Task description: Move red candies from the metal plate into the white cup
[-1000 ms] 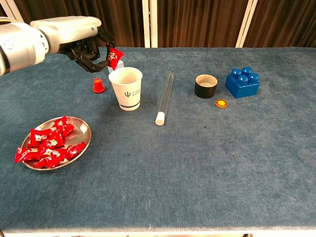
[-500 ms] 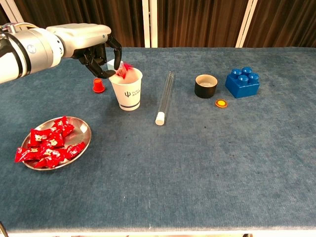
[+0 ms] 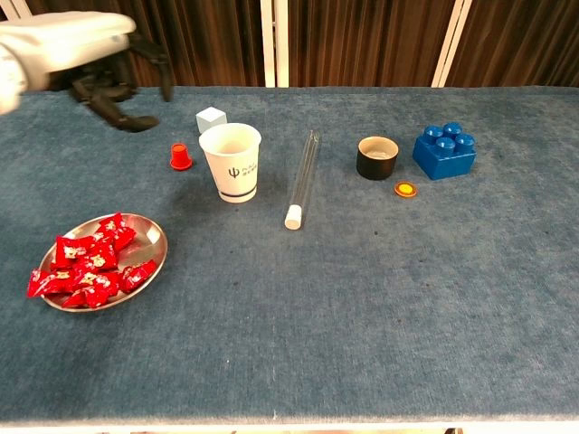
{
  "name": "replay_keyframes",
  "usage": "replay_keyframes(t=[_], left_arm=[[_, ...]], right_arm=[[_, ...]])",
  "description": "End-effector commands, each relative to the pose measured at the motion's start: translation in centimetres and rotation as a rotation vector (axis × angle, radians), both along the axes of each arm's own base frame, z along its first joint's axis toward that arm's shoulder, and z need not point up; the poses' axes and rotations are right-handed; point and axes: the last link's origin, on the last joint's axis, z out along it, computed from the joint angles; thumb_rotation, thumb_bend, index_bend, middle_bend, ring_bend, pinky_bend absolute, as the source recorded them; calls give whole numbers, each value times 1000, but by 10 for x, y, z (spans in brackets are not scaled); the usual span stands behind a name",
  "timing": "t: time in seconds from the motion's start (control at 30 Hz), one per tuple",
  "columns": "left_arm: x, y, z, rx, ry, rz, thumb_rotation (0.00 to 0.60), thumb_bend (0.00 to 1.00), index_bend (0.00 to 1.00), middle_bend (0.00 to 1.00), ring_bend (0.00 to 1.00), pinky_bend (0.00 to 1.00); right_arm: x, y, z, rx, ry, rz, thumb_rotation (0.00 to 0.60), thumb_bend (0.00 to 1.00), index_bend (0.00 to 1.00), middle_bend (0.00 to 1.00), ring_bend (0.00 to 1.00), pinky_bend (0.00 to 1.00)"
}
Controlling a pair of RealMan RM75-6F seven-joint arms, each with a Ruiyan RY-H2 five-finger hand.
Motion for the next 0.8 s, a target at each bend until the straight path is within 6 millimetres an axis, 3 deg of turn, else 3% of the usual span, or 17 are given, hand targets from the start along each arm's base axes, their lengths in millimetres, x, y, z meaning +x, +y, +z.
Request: replay_keyframes(t=[0.03,0.2,0.4,0.8], left_arm=[[-33,-29,11,2,13,32,600,242,431,955,870,896],[-60,-53,4,-38,85,73,600,213,431,955,867,891],[-78,-69,-6,-84,144,126,600,171,431,955,865,888],[-86,-84,-18,-130,134,176,600,177,431,955,864,888]], right_arm=[[2,-1,-1,3,2,8,600,174,0,0,0,0],[4,-4,-3,15,5,13,600,173,0,0,0,0],[6,-5,-4,21,9,16,600,172,0,0,0,0],[8,-7,-6,29,13,14,600,173,0,0,0,0]])
